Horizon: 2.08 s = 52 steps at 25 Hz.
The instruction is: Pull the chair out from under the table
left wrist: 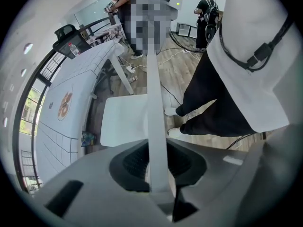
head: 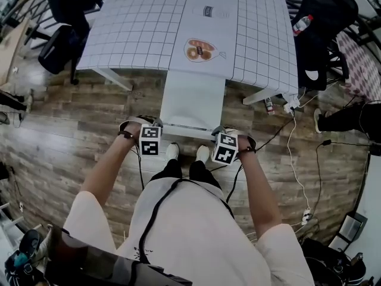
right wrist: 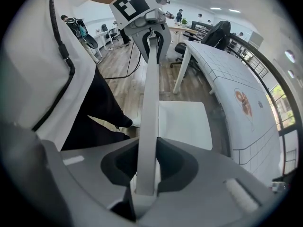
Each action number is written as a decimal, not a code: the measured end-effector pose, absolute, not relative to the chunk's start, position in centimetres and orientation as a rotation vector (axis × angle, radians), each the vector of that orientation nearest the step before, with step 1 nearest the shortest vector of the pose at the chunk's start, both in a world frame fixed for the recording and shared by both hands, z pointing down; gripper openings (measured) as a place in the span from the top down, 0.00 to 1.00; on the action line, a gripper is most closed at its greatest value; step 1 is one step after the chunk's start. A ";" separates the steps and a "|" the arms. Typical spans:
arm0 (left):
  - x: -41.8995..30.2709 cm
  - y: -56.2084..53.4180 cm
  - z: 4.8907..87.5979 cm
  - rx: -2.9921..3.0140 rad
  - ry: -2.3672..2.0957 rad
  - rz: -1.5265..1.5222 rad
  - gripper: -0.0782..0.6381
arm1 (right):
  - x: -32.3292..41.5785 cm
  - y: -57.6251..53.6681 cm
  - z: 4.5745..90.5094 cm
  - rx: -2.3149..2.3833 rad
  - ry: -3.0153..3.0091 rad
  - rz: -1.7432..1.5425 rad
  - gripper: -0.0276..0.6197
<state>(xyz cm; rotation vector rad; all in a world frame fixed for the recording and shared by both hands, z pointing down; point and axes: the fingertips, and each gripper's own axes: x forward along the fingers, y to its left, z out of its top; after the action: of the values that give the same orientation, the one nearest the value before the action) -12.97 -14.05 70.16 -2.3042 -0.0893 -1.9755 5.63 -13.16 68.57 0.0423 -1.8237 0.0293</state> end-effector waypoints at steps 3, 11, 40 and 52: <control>-13.0 -11.9 70.0 -2.329 -0.085 -1.974 0.77 | 5.6 -11.1 68.6 0.030 -1.819 0.034 0.83; -12.9 -8.4 71.2 -2.324 -0.068 -1.978 0.77 | 5.8 -7.5 70.2 0.042 -1.823 0.029 0.82; -14.0 -9.6 68.2 -2.484 0.027 -1.651 0.62 | 4.8 -8.6 68.1 0.293 -1.767 0.106 0.70; -13.5 -8.5 70.5 -2.321 0.000 -1.823 0.74 | 5.0 -7.7 68.6 0.198 -1.779 0.047 0.78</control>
<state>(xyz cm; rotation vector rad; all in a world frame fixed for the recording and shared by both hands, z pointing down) -13.52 -8.53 70.49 -2.3211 0.0001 -1.8230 5.01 -7.68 68.57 0.1981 -1.7793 0.0468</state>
